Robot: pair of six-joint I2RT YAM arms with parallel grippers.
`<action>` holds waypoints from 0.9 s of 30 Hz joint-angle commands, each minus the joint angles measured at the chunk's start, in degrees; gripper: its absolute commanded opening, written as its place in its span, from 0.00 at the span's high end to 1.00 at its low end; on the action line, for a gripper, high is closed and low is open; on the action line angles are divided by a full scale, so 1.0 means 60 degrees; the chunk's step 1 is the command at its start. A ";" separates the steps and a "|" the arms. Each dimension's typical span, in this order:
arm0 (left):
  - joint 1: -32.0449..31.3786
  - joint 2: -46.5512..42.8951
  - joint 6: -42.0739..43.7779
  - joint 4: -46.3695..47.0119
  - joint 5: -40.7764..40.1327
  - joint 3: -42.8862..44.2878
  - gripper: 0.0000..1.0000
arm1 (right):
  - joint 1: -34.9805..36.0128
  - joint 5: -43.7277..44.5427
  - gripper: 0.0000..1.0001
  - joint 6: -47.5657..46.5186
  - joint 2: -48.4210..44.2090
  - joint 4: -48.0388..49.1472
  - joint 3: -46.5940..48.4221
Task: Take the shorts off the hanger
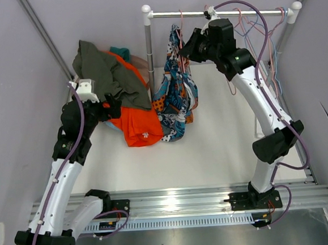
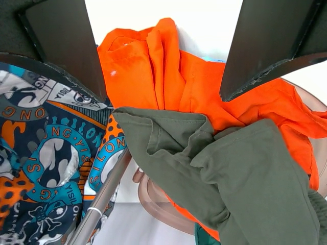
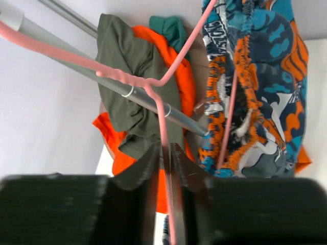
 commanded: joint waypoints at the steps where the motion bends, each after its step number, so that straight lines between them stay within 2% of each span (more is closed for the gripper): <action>1: -0.0023 -0.0177 -0.0046 0.0613 0.0216 -0.0143 0.01 | 0.0090 0.0342 0.86 -0.0029 0.0283 0.0154 0.0549; 2: -0.0037 -0.0163 -0.0046 0.0613 0.0216 -0.0215 0.01 | 0.0104 0.0357 0.88 -0.0029 0.0298 0.0095 0.0564; 4: -0.0023 -0.0162 -0.0046 0.0642 0.0245 -0.0245 0.01 | 0.0104 0.0386 1.00 -0.0029 0.0284 0.0080 0.0550; 10: -0.0023 -0.0162 -0.0061 0.0716 0.0377 -0.0246 0.01 | 0.0119 0.0430 1.00 0.0058 0.0196 0.0109 0.0564; 14: -0.0154 -0.0163 -0.0002 0.0790 0.1531 0.0046 0.01 | 0.0134 0.0532 1.00 0.0073 -0.0140 0.0256 0.0856; 19: -0.1456 0.0145 0.0086 0.0657 0.1958 0.1540 0.01 | 0.0134 0.0781 1.00 0.0088 -0.0770 0.0578 0.1267; 27: -0.3478 0.1065 -0.1276 0.3336 0.4798 0.1747 0.01 | 0.0134 0.0957 1.00 0.0146 -0.1474 0.0490 0.0975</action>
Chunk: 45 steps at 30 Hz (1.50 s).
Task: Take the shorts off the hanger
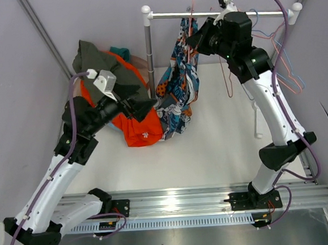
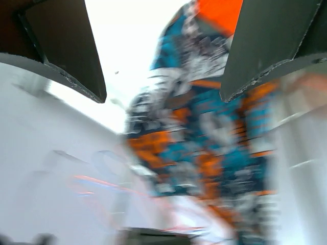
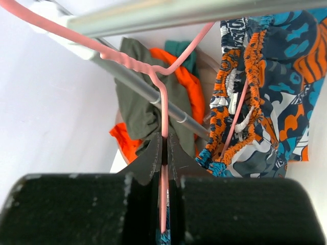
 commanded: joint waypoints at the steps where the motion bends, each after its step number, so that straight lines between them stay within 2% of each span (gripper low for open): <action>1: -0.0798 0.0710 -0.0636 0.1781 0.1925 0.0129 0.01 | 0.0017 0.0174 1.00 0.0113 -0.0778 0.0658 0.0330; 4: -0.1589 0.1589 -0.0286 0.1872 0.2133 0.0173 0.01 | 0.0002 0.0130 1.00 0.0289 -0.0983 0.0688 0.0241; 8: -0.2453 0.2395 0.0111 0.2646 0.1695 -0.0134 0.01 | 0.0119 0.0057 1.00 0.0407 -0.1290 0.0717 0.0066; 16: -0.3099 0.3568 0.0360 0.3219 0.0728 -0.0018 0.01 | 0.0222 0.0101 1.00 0.0538 -0.2126 0.0995 -0.0987; 18: -0.3246 0.3802 0.0433 0.3249 0.0451 0.0143 0.05 | 0.0222 0.0159 1.00 0.0583 -0.2360 0.1054 -0.1120; 19: -0.3275 0.3890 0.0463 0.3263 0.0391 0.0274 0.23 | 0.0237 0.0188 1.00 0.0597 -0.2419 0.1054 -0.1179; 21: -0.3348 0.4080 0.0463 0.3220 0.0128 0.0392 0.53 | 0.0237 0.0276 1.00 0.0641 -0.2594 0.1097 -0.1369; 22: -0.3378 0.4139 0.0463 0.3060 -0.0018 0.0465 0.79 | 0.0222 0.0306 1.00 0.0670 -0.2654 0.1127 -0.1471; 24: -0.3524 0.4097 0.0492 0.2971 -0.0398 0.0408 1.00 | 0.0222 0.0378 1.00 0.0641 -0.2727 0.1142 -0.1502; 27: -0.3933 0.3395 0.0507 0.3058 -0.0620 -0.0380 1.00 | 0.0193 0.0525 1.00 0.0480 -0.2625 0.0966 -0.1239; 30: -0.4767 0.2268 0.0507 0.3058 -0.1423 -0.1523 1.00 | -0.0055 0.0438 1.00 0.0465 -0.2333 0.0790 -0.0887; 32: -0.5602 0.1682 0.0405 0.3175 -0.1790 -0.2619 1.00 | -0.0377 0.0321 1.00 0.0509 -0.2244 0.0790 -0.0726; 34: -0.6434 0.1022 0.0215 0.3234 -0.2345 -0.3106 1.00 | -0.0640 0.0204 1.00 0.0553 -0.2113 0.0732 -0.0609; 38: -0.6938 0.0507 -0.0108 0.3293 -0.3255 -0.4147 1.00 | -0.0774 0.0072 1.00 0.0685 -0.2141 0.0644 -0.0593; 40: -0.6923 0.0623 0.0008 0.3191 -0.4115 -0.3945 1.00 | -0.0716 -0.0045 1.00 0.0846 -0.2418 0.0731 -0.0973; 42: -0.6749 0.0974 0.0505 0.2884 -0.4704 -0.3098 1.00 | -0.0482 0.0012 1.00 0.0919 -0.2726 0.0761 -0.1600; 44: -0.6368 0.1778 0.0668 0.2490 -0.5131 -0.2583 1.00 | -0.0277 0.0028 1.00 0.1080 -0.3195 0.0761 -0.2013; 45: -0.5815 0.2086 0.0654 0.2342 -0.5118 -0.1769 1.00 | -0.0203 0.0013 1.00 0.1139 -0.3370 0.0717 -0.2319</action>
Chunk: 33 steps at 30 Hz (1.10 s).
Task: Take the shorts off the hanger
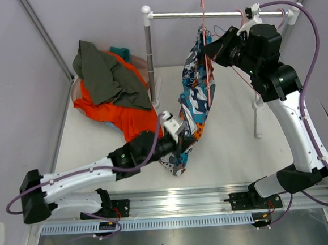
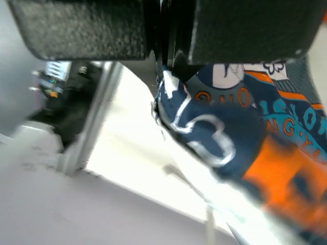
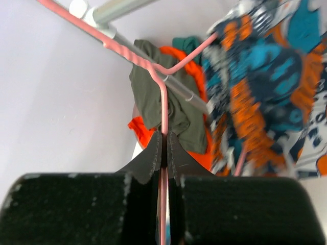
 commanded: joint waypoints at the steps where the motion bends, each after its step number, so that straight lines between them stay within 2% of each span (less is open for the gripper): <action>1: 0.1048 0.1354 0.0245 -0.0504 -0.0790 0.1782 1.00 | 0.0296 0.0122 1.00 0.0254 -0.1000 0.0830 -0.0511; 7: 0.2734 0.3189 0.0143 -0.1134 -0.0716 0.4270 1.00 | 0.0429 -0.0096 1.00 0.0810 -0.2420 0.0112 -0.1345; 9: 0.3260 0.4079 0.0026 -0.1733 -0.0803 0.5414 1.00 | 0.0443 -0.0345 1.00 0.1161 -0.2888 -0.0180 -0.1551; 10: 0.3423 0.4433 -0.0018 -0.2170 -0.0775 0.6593 1.00 | 0.0443 -0.0376 1.00 0.1250 -0.3036 -0.0210 -0.1639; 13: 0.3644 0.5139 0.0025 -0.3198 -0.0789 0.7655 1.00 | 0.0443 -0.0288 1.00 0.1280 -0.3257 -0.0357 -0.1685; 15: 0.3586 0.4675 -0.0003 -0.3142 -0.0673 0.7441 1.00 | 0.0429 -0.0230 1.00 0.1032 -0.3053 -0.0692 -0.1173; 21: 0.3541 0.2754 -0.0033 -0.2818 -0.2002 0.4702 1.00 | 0.0326 -0.0886 1.00 0.1176 -0.2042 -0.0608 0.0072; 24: 0.3601 0.2387 0.0040 -0.3302 -0.1903 0.4031 1.00 | 0.0326 -0.1035 1.00 0.1280 -0.1749 -0.0169 0.0103; 27: 0.3469 0.1159 -0.0252 -0.3566 -0.1551 0.3355 1.00 | 0.0180 -0.1035 1.00 0.1236 -0.1398 -0.0050 0.0031; 30: 0.3454 -0.0160 -0.0341 -0.4253 -0.1769 0.3512 1.00 | -0.0097 -0.1166 1.00 0.1280 -0.1163 0.0285 -0.0175; 33: 0.3570 -0.0807 0.0302 -0.5000 -0.2589 0.4200 1.00 | -0.0434 -0.1430 1.00 0.1280 -0.0783 0.0492 -0.0147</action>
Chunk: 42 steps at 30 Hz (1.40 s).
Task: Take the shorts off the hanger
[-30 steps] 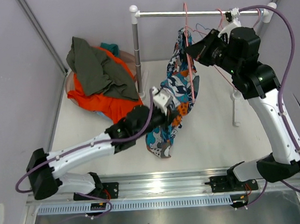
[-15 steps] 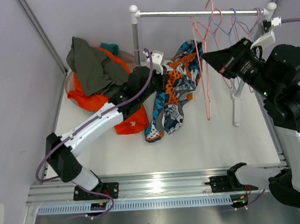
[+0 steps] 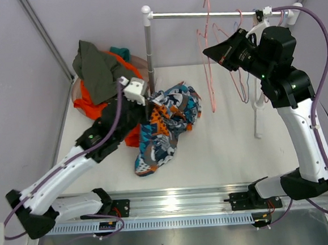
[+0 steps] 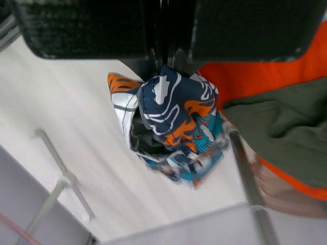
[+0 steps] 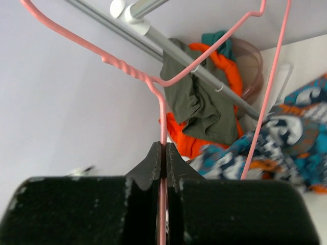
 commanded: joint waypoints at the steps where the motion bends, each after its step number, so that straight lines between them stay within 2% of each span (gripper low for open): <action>1: 0.0183 -0.0935 0.0826 -0.0632 -0.0995 0.1729 1.00 | -0.0417 -0.0443 1.00 0.0085 0.0242 0.0987 0.0243; 4: 0.0884 -0.0512 0.1620 -0.1191 -0.1187 0.3298 1.00 | -0.0798 -0.0590 1.00 0.0070 0.0666 0.1120 0.0492; 5: 0.1438 -0.0336 0.1738 -0.1265 -0.1143 0.3595 1.00 | -0.0900 -0.0634 1.00 0.0085 0.0798 0.1149 0.0667; 7: 0.2055 0.0351 0.2131 -0.1557 -0.0953 0.5026 1.00 | -0.1178 -0.0780 1.00 0.0099 0.1120 0.1193 0.0829; 8: 0.2711 0.0615 0.2207 -0.1661 -0.0822 0.5860 1.00 | -0.1281 -0.0824 1.00 0.0085 0.1223 0.1251 0.0917; 10: 0.3315 0.1523 0.2340 -0.1924 -0.0587 0.6713 1.00 | -0.1631 -0.1014 1.00 0.0143 0.1501 0.1325 0.0947; 11: 0.3913 0.1874 0.2340 -0.1969 -0.0513 0.8124 1.00 | -0.1721 -0.1058 1.00 0.0158 0.1604 0.1412 0.0933; 13: 0.4531 0.3070 0.2194 -0.2231 -0.0367 0.9145 1.00 | -0.1897 -0.1190 1.00 0.0173 0.1838 0.1471 0.0875; 15: 0.5454 0.4041 0.1859 -0.2393 -0.0294 1.1437 1.00 | -0.2058 -0.1278 1.00 0.0202 0.1941 0.1632 0.0627; 16: 0.6110 0.5060 0.1494 -0.2481 0.0215 1.2508 1.00 | -0.2102 -0.1366 1.00 0.0217 0.2000 0.1705 0.0524; 18: 0.6641 0.5960 0.0879 -0.2148 0.0992 1.3639 0.98 | -0.2088 -0.1425 1.00 0.0246 0.2001 0.1910 0.0144; 20: 0.7037 0.6812 0.0758 -0.1752 0.1260 1.3647 0.97 | -0.2102 -0.1513 1.00 0.0246 0.1884 0.2086 -0.0164; 21: 0.7126 0.7046 0.0700 -0.1460 0.1115 1.3342 0.94 | -0.2117 -0.1528 1.00 0.0246 0.1840 0.2159 -0.0485; 23: 0.7491 0.7805 0.0379 -0.1544 0.1258 1.3266 0.90 | -0.2103 -0.1557 1.00 0.0246 0.1621 0.2349 -0.0838; 26: 0.7712 0.8525 -0.0178 -0.1939 0.1142 1.2652 0.90 | -0.2103 -0.1542 1.00 0.0333 0.1313 0.2584 -0.1439; 29: 0.7742 0.8762 -0.0267 -0.2028 0.1785 1.1365 0.69 | -0.2102 -0.1542 1.00 0.0407 0.1137 0.2673 -0.1747; 30: 0.7742 0.8864 -0.0369 -0.2144 0.2092 1.1216 0.48 | -0.2088 -0.1513 1.00 0.0393 0.1049 0.2658 -0.1777; 33: 0.7728 0.8880 -0.0560 -0.2641 0.2314 1.1039 0.20 | -0.2088 -0.1469 1.00 0.0363 0.0932 0.2556 -0.1821; 35: 0.7655 0.8573 -0.0532 -0.2746 0.2344 1.0879 0.13 | -0.2088 -0.1469 1.00 0.0319 0.0888 0.2396 -0.1778; 36: 0.7611 0.8354 -0.0444 -0.2731 0.2286 1.0805 0.04 | -0.2102 -0.1484 1.00 0.0319 0.0873 0.2365 -0.1719; 37: 0.7509 0.7844 -0.0385 -0.2688 0.2271 1.0631 0.01 | -0.2102 -0.1484 0.89 0.0305 0.0829 0.2264 -0.1690; 39: 0.7406 0.7227 -0.0254 -0.2527 0.2256 1.0192 0.01 | -0.2088 -0.1426 0.58 0.0261 0.0741 0.2160 -0.1573; 40: 0.7289 0.6543 -0.0209 -0.2439 0.2256 1.0044 0.01 | -0.2102 -0.1338 0.31 0.0246 0.0654 0.2029 -0.1543; 42: 0.7186 0.5836 -0.0122 -0.2162 0.2270 0.9418 0.01 | -0.2102 -0.1177 0.08 0.0173 0.0551 0.1839 -0.1354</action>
